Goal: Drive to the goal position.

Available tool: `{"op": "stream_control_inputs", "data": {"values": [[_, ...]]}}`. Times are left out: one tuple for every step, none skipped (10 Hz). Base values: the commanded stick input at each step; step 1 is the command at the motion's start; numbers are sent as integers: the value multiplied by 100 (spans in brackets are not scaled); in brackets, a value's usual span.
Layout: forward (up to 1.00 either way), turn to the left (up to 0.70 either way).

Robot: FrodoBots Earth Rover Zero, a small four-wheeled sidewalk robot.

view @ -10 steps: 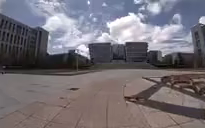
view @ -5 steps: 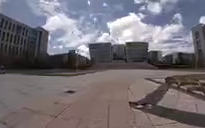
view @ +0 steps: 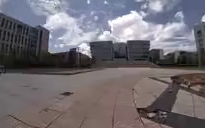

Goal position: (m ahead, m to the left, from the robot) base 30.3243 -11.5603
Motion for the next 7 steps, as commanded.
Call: {"op": "stream_control_inputs", "data": {"values": [[70, 0], [70, 5], [70, -4], [70, -32], [70, -35], [70, -35], [70, -29]]}}
